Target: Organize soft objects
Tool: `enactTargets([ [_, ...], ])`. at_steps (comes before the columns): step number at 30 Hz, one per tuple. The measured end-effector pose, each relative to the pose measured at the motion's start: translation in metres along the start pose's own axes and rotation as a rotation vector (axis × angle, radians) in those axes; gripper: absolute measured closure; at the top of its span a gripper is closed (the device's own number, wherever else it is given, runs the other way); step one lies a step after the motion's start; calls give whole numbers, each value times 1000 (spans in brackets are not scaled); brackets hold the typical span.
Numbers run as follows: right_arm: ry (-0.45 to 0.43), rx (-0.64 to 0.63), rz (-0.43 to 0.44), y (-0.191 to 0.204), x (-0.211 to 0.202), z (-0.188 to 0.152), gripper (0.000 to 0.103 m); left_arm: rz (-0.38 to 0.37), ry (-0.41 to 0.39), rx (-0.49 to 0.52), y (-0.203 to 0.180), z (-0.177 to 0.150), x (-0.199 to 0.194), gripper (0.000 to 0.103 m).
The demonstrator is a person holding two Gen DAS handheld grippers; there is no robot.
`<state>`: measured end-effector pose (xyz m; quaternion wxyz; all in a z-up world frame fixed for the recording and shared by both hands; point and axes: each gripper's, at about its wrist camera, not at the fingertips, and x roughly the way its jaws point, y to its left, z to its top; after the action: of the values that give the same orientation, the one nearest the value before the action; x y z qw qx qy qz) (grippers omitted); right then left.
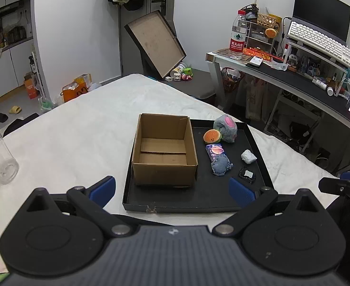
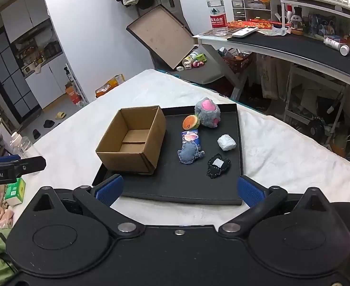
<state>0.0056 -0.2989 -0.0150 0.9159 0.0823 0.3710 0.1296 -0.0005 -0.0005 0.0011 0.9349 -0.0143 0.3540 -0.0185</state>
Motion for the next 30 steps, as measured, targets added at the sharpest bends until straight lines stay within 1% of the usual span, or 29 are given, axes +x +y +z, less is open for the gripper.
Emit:
enactTargets([
  [26,6,-17,-4,2,4,-1,0,8,8,-4,11,0,4,2],
  [30,7,-10,5,2,4,0,0,26,4,10,9,0,4,2],
])
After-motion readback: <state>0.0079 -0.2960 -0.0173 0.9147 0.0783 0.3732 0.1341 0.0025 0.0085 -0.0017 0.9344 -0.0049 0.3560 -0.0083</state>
